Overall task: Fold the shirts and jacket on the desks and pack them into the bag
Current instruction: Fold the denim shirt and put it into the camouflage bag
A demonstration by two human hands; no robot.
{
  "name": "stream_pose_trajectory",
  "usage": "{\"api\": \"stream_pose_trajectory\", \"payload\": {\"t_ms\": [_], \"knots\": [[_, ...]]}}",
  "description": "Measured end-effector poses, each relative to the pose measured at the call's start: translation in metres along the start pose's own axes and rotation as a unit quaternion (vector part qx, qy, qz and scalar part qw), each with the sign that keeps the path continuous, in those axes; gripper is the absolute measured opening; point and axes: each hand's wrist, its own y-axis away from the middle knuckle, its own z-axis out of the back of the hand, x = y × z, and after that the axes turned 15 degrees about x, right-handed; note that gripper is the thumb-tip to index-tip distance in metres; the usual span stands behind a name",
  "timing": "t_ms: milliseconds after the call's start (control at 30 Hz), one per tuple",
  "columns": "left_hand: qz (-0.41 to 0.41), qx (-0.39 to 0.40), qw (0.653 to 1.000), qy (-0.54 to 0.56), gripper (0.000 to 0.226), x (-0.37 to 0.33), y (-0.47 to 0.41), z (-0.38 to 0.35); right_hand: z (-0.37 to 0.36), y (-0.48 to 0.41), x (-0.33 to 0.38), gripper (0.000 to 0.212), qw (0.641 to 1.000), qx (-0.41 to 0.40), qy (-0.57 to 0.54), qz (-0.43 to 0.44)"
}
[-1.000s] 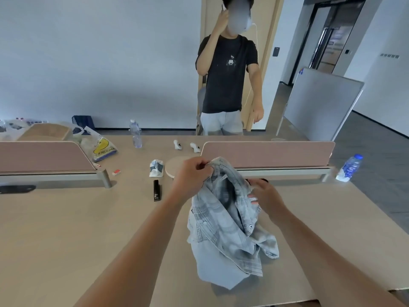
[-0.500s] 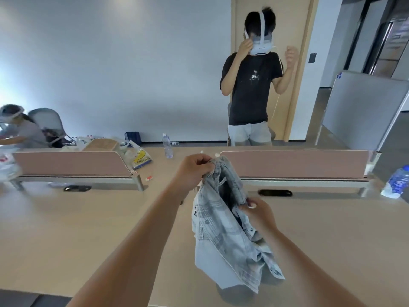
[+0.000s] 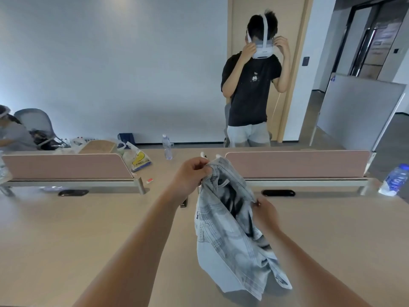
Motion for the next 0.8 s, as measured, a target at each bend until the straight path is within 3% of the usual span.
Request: {"api": "stream_pose_trajectory", "payload": {"t_ms": [133, 367, 467, 667, 800], "knots": [[-0.002, 0.001, 1.000, -0.005, 0.010, 0.029, -0.011, 0.023, 0.030, -0.003, 0.010, 0.019, 0.994, -0.104, 0.010, -0.034], [0.050, -0.027, 0.980, -0.193, 0.015, 0.062, -0.039, 0.021, 0.087, 0.014, 0.051, 0.015, 0.971, -0.236, 0.045, -0.005], [0.084, -0.029, 0.953, -0.290, 0.018, 0.065, -0.042, 0.019, 0.099, 0.022, 0.066, 0.015, 0.964, -0.255, 0.070, -0.002], [0.098, 0.006, 0.937, -0.336, 0.034, 0.070, -0.036, 0.014, 0.132, 0.040, 0.085, 0.014, 0.949, -0.280, 0.136, 0.044], [0.130, 0.001, 0.896, -0.424, 0.040, 0.048, -0.023, -0.001, 0.155, 0.057, 0.082, 0.020, 0.942, -0.270, 0.196, 0.039]]}}
